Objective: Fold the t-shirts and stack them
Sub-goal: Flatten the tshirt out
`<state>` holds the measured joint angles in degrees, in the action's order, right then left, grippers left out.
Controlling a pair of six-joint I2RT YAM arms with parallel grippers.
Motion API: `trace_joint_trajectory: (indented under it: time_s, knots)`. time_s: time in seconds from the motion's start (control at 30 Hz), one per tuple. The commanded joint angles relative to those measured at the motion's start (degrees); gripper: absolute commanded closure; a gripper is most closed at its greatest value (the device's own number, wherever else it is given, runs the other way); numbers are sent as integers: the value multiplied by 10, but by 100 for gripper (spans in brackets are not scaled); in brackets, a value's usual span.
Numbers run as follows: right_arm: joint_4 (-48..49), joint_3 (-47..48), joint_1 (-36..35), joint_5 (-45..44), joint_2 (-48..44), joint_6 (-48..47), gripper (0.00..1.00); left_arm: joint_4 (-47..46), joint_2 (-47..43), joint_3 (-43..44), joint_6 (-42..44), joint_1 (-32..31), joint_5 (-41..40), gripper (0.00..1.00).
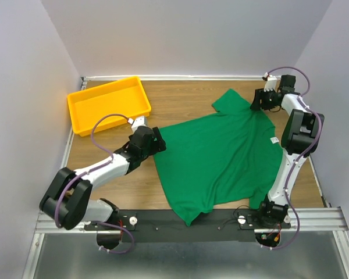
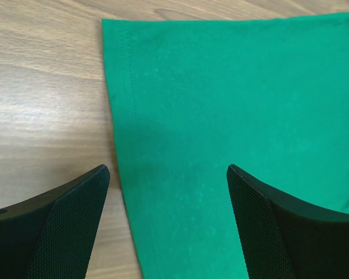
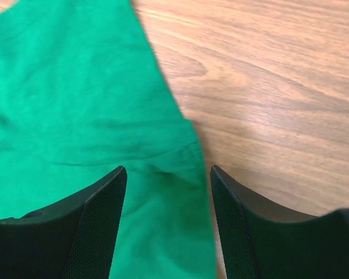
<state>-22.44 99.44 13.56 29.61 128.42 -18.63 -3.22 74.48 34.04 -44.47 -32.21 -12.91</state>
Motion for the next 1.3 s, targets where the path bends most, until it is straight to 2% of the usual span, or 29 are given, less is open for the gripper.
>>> trace_joint_trajectory:
  time_s: [0.0, 0.17, 0.2, 0.27, 0.3, 0.37, 0.43, 0.53, 0.63, 0.77, 0.8, 0.87, 0.9, 0.97, 1.0, 1.07, 1.2, 1.27]
  knots:
    - [-15, 24, 0, -34, 28, -6, 33, 7, 45, 32, -5, 2, -26, 12]
    - [-21, 33, 0, -48, 50, -8, 36, 6, 98, 72, 7, 3, -19, 12]
    - [-23, 30, 0, -46, 52, -11, 43, 8, 116, 83, 12, 2, -17, 14]
    - [-27, 24, 0, -39, 52, -12, 51, 10, 132, 94, 18, 2, -13, 14]
    - [-27, 20, 0, -40, 51, -13, 68, 15, 145, 105, 26, 2, -10, 16]
    - [-25, 24, 1, -66, 50, -7, 91, 25, 154, 124, 35, 3, -13, 17]
    - [-23, 44, 1, -98, 53, 6, 97, 31, 153, 139, 57, 3, -15, 17]
    - [-12, 81, 11, -141, 69, 48, 99, 43, 143, 167, 88, 3, -16, 15]
    - [-2, 171, 27, -206, 100, 99, 99, 35, 134, 196, 167, 4, 7, 12]
    - [-3, 233, 37, -233, 145, 128, 99, 44, 160, 260, 220, 15, 32, 12]
    - [-3, 244, 37, -235, 149, 127, 96, 59, 183, 295, 240, 18, 43, 12]
    - [-3, 243, 36, -236, 153, 122, 83, 80, 210, 330, 258, 21, 48, 12]
    - [-2, 231, 37, -235, 149, 113, 71, 87, 239, 366, 270, 22, 47, 12]
    - [-2, 212, 37, -222, 138, 101, 58, 102, 272, 403, 280, 26, 48, 13]
    - [-2, 190, 37, -206, 119, 85, 47, 115, 303, 437, 286, 28, 48, 15]
    - [-2, 158, 37, -186, 92, 63, 35, 130, 348, 470, 292, 33, 51, 18]
    - [3, 76, 37, -148, 17, 14, 20, 162, 416, 544, 290, 43, 52, 24]
    - [7, 31, 37, -132, -29, -7, 16, 163, 437, 561, 281, 50, 53, 27]
